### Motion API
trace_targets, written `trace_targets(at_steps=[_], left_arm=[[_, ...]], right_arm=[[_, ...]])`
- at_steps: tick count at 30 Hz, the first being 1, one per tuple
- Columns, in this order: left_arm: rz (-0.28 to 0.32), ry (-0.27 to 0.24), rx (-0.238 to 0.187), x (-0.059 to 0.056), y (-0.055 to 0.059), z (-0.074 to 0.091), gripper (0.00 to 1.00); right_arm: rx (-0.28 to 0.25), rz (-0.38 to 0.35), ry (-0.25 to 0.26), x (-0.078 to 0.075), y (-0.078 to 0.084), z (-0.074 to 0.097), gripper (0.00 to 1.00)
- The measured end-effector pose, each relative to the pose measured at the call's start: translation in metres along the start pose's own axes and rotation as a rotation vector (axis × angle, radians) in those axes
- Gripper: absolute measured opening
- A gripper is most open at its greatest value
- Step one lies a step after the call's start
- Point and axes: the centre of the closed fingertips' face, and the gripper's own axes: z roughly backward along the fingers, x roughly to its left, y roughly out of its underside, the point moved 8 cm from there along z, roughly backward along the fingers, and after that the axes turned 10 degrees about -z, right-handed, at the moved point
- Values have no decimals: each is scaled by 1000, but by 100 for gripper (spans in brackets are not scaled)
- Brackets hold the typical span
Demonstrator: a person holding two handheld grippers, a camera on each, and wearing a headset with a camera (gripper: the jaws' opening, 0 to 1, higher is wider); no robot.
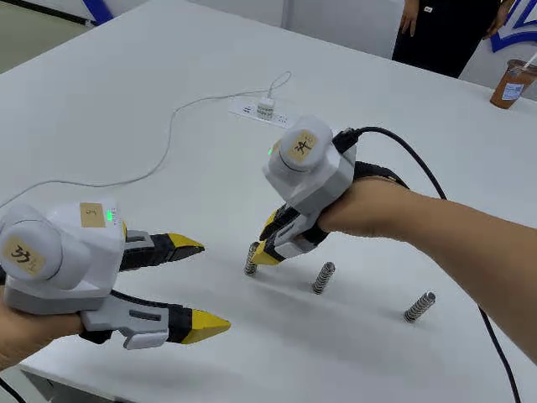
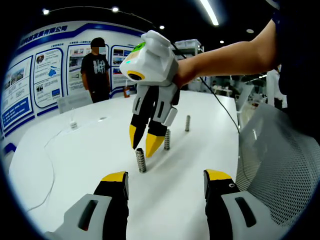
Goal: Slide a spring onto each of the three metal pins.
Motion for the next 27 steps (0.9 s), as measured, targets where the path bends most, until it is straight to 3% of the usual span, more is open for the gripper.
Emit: trace_targets(at_steps=[11,27], left_arm=[[-9,7,2,1,-5,-5,63],[-19,21,10,2,-11,-11,65]], right_arm=[[-55,-66,25,-8,16,18,30],[-111,-158,89,-17,57,52,32]])
